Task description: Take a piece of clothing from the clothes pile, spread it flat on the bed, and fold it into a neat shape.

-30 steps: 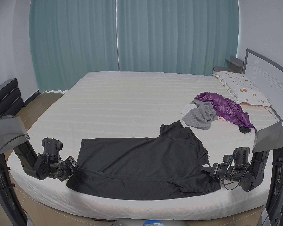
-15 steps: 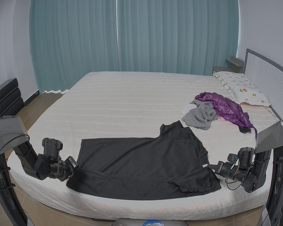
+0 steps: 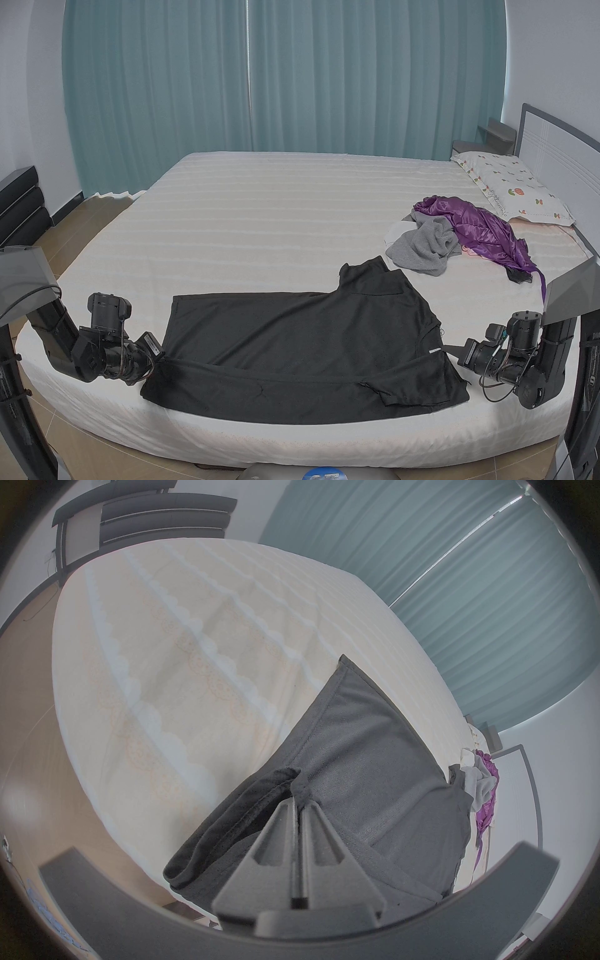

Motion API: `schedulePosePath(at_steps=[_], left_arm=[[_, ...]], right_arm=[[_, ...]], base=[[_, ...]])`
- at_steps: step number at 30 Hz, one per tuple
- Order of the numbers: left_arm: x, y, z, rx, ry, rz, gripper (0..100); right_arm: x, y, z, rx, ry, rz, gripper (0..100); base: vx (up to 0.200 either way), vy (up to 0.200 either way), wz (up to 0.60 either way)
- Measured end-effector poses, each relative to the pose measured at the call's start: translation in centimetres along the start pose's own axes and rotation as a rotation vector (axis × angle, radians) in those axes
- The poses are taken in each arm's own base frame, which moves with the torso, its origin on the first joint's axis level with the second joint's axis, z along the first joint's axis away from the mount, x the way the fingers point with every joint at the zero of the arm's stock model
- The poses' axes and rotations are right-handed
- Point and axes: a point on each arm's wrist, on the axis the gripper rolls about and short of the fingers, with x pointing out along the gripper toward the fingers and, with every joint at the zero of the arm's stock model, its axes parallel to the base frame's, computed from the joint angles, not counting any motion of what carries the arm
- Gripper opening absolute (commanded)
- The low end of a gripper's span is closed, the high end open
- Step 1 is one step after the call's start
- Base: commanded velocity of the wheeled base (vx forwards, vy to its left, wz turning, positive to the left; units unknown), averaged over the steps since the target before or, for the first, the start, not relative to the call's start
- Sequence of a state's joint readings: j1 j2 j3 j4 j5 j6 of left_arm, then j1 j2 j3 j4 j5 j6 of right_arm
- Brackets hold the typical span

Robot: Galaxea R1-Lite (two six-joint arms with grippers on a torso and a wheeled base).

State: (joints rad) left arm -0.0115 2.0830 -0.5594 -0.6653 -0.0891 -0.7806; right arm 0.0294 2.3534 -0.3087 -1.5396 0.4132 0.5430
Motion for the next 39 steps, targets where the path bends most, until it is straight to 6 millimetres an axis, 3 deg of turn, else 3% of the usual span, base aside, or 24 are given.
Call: schedulePosePath(at_steps=[26,39], left_arm=[[0.4,0.6,0.7,-0.021,-0.02,0.017,0],[1.5,0.9,0.5,-0.028,0.001,0.027,0]], right_arm=[[0.6,0.0,0.4,0.034,-0.029,0.008,0],[1.6,-0.6,0.0,0.037,-0.016,0.002,0]], base=[[0.0,0.0,0.0],[0.0,0.0,0.0]])
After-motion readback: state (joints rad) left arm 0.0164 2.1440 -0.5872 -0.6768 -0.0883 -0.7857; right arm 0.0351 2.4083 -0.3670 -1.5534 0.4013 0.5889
